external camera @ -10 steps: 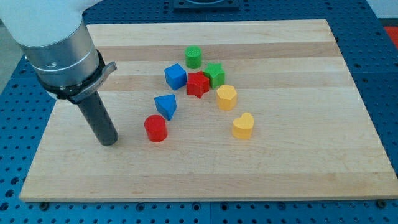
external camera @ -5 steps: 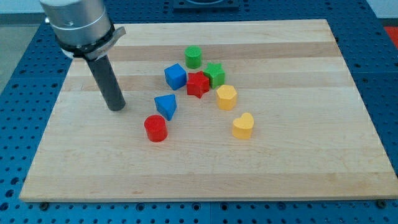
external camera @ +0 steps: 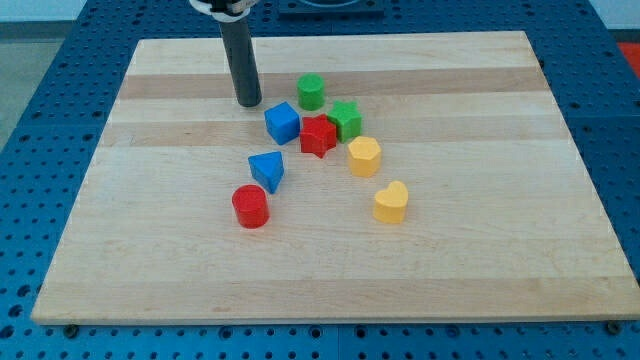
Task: Move the blue cube down and left a bit
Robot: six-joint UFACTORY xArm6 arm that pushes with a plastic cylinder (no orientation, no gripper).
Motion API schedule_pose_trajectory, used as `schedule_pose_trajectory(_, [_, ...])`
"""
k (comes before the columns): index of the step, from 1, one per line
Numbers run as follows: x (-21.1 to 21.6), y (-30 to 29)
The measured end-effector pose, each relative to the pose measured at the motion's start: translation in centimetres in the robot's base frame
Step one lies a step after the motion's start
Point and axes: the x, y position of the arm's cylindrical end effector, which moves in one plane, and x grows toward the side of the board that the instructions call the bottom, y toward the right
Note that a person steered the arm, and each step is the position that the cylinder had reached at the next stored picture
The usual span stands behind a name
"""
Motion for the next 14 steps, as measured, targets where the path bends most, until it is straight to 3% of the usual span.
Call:
schedule_pose_trajectory(2, [-0.6, 4.5])
schedule_pose_trajectory(3, [0.1, 3.9])
schedule_pose_trajectory(6, [10.2, -2.9])
schedule_pose_trajectory(7, [6.5, -2.5])
schedule_pose_trajectory(8, [1.7, 2.2])
schedule_pose_trajectory(9, [4.5, 7.9])
schedule_pose_trajectory(11, [5.2, 8.4])
schedule_pose_trajectory(14, [10.0, 2.3])
